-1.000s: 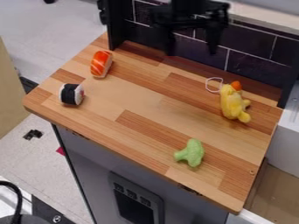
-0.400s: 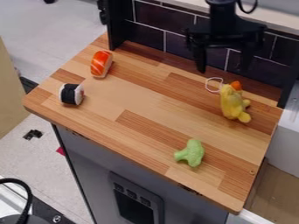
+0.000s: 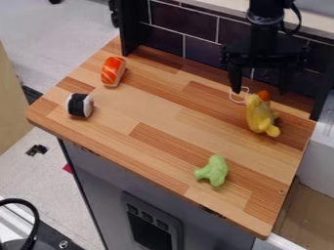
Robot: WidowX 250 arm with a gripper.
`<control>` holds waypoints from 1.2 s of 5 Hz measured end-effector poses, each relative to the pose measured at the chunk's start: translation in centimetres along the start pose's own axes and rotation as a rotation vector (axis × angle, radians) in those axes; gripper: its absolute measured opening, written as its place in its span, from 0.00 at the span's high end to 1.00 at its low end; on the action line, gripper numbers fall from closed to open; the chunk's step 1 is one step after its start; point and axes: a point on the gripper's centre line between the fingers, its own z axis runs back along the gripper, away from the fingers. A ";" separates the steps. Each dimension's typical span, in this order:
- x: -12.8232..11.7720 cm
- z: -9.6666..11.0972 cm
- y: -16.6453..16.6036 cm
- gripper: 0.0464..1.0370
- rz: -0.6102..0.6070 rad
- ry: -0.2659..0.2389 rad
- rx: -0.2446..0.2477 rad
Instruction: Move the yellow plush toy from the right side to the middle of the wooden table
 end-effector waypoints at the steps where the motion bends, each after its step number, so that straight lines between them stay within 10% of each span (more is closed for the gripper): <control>1: -0.2 -1.3 -0.2 0.04 0.007 0.001 0.022; 6: -0.1 -6.2 0.4 0.07 0.038 -0.019 0.094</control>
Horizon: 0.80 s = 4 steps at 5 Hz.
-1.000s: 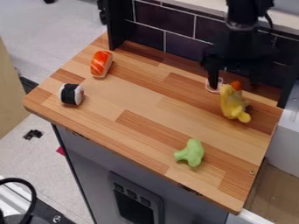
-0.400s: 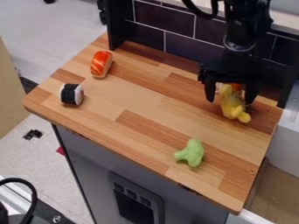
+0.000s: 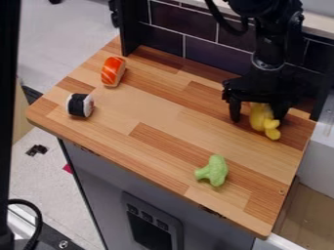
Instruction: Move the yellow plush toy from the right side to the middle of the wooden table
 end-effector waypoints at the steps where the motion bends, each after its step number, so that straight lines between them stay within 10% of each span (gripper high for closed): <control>1: 0.7 -0.1 -0.5 0.33 0.024 0.018 -0.029; 2: 0.7 -0.1 -0.5 0.60 0.028 0.036 -0.042; 4: -0.9 0.4 -0.3 0.77 -0.018 0.100 -0.028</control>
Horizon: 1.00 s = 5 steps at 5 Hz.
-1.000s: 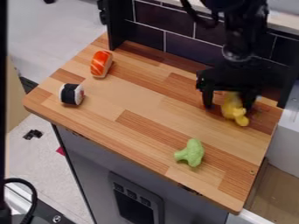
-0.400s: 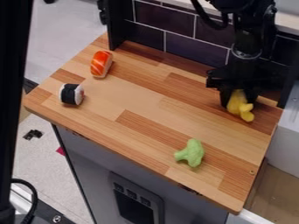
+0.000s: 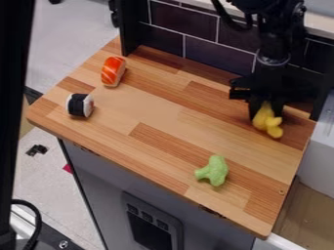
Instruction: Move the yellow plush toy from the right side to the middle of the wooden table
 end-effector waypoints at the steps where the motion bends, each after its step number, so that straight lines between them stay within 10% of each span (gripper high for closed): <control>1: -1.4 2.5 0.0 0.77 -0.010 0.011 0.000; 5: -1.0 13.5 6.0 0.77 -0.033 -0.043 -0.081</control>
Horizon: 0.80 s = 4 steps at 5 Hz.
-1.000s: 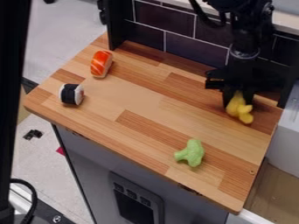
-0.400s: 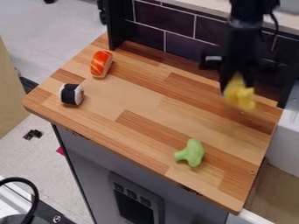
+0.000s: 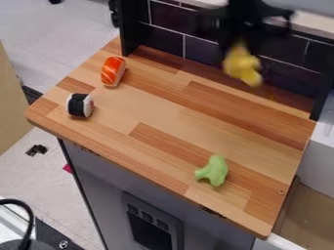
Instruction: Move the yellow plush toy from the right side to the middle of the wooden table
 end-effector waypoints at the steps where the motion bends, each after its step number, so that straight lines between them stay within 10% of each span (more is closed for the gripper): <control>1: 1.3 1.5 3.4 0.77 -0.011 0.005 -0.004; 4: 1.5 -0.7 9.9 0.77 -0.063 -0.024 0.033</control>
